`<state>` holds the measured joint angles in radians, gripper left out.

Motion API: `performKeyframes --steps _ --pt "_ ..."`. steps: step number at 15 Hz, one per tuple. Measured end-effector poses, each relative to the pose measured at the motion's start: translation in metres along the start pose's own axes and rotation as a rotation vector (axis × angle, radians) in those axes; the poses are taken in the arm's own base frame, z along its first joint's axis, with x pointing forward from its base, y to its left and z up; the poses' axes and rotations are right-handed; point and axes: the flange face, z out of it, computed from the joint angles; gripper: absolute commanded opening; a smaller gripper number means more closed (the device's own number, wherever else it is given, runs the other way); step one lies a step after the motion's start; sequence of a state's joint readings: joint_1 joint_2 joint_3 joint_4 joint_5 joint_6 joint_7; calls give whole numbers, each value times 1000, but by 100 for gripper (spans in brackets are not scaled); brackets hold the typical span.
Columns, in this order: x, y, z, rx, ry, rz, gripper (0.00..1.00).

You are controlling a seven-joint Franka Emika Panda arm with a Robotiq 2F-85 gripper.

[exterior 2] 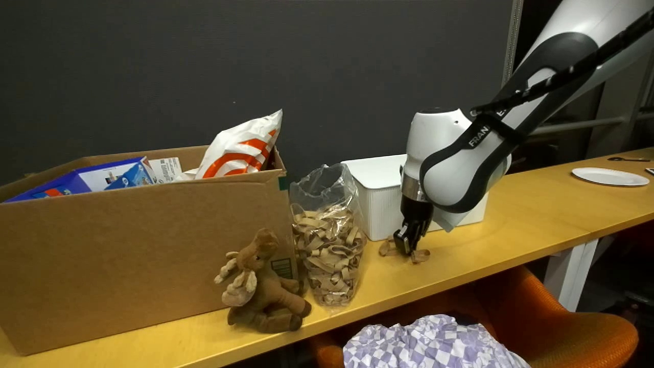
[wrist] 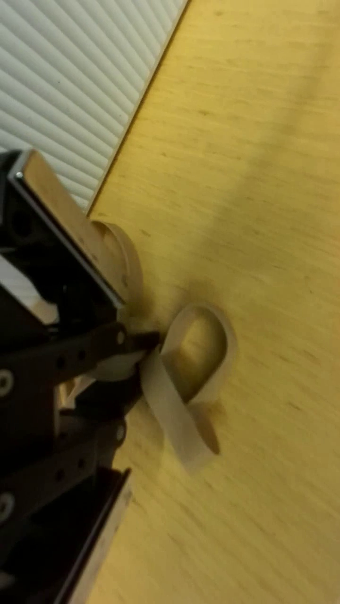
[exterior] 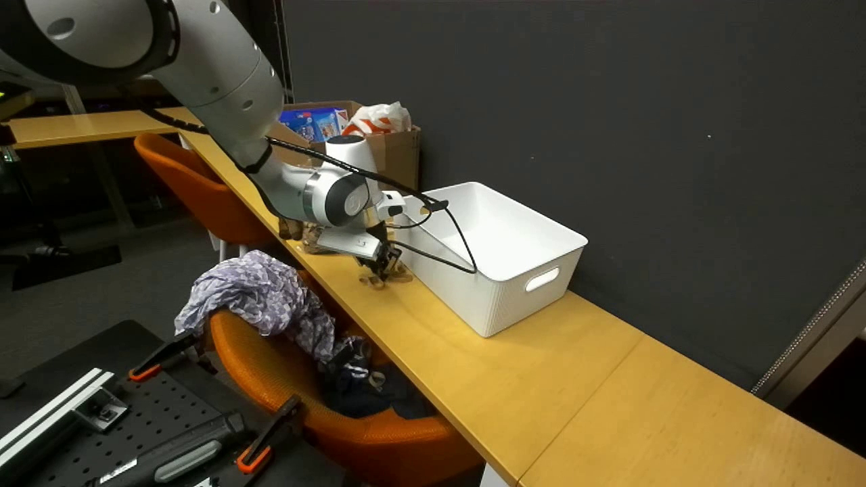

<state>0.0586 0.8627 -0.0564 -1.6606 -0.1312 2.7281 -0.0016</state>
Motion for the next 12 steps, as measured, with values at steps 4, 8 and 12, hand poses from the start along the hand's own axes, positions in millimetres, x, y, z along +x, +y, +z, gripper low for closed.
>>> performKeyframes --steps 4,8,12 --pt "2 -1 -3 0 5 1 2" --pt "-6 -5 -11 3 -6 5 2" --pt "-18 -5 -32 3 -16 14 2"
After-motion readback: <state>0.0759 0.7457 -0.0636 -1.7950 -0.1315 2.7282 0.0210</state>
